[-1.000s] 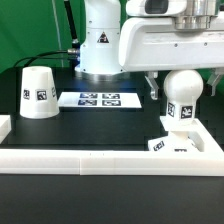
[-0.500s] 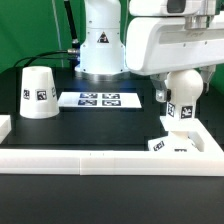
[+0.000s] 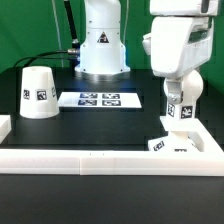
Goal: Assemble lamp
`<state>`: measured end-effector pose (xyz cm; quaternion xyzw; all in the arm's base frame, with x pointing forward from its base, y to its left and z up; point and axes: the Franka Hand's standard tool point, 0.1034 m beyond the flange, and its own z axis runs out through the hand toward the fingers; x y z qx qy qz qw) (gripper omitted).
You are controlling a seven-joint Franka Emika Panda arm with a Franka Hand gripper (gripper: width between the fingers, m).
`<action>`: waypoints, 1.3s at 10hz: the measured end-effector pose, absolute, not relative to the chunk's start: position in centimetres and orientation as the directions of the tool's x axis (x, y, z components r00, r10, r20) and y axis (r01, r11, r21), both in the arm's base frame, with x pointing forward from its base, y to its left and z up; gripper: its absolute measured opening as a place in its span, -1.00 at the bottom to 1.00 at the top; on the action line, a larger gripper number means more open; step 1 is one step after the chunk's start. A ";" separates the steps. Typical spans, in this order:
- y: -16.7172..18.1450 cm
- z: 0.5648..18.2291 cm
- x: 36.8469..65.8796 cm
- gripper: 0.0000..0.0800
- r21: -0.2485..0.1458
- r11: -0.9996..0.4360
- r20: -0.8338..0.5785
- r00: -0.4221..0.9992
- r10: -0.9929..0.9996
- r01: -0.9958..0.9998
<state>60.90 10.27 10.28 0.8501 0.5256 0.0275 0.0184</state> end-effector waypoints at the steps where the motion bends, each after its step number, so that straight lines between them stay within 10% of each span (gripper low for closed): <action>1: 10.2 10.3 60.9 0.75 0.066 -0.386 0.018 0.386 0.922 0.920; 9: 9.8 10.4 61.1 0.43 0.076 -0.282 -0.001 0.283 0.959 0.956; 13: 9.8 10.4 61.1 0.43 0.071 -0.562 0.023 0.562 0.827 0.824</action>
Offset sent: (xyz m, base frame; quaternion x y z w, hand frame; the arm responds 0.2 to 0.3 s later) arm 0.0038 -0.0041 0.0048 -0.0025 -0.0124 -0.1296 0.9915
